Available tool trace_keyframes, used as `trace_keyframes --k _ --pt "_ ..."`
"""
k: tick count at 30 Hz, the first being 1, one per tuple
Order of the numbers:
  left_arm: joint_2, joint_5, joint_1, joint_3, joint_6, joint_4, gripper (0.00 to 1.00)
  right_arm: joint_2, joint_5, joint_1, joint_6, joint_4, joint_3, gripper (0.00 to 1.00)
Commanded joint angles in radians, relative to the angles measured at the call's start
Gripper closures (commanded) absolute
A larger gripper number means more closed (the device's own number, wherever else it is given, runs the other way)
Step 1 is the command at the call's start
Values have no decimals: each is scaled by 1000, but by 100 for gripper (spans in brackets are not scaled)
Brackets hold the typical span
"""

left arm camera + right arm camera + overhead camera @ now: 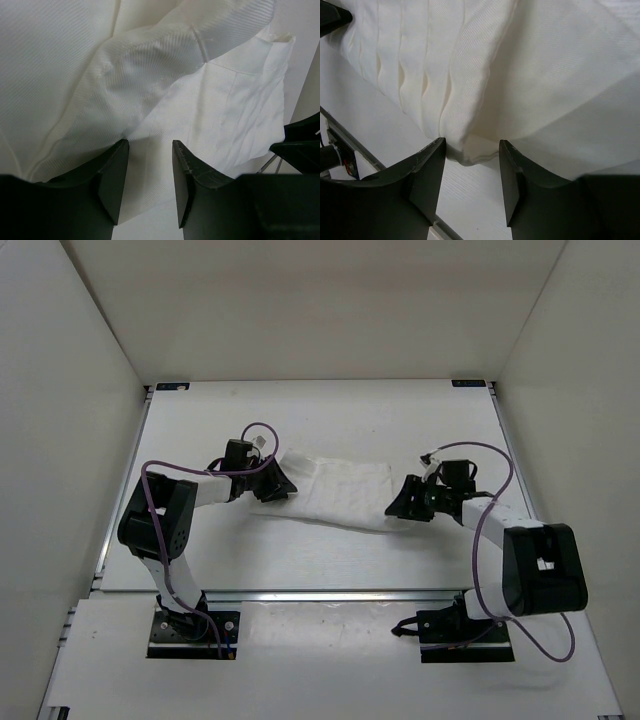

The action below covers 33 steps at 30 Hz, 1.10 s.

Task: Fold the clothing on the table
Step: Fold the skirt

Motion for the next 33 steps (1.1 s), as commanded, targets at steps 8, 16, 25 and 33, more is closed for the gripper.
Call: trace_keyframes --k 8,16,25,33 --pt "26 -40 1 -32 21 -21 48 7 -77 1 27 45 -49 100" --pt "32 -42 7 -29 18 -25 48 7 -102 -28 95 -102 -73 96" --pt "35 -39 -7 -26 25 -28 47 -63 48 -2 64 -269 24 64" --pt "17 -34 -8 -35 18 -33 45 -261 158 -23 202 -377 -16 46"
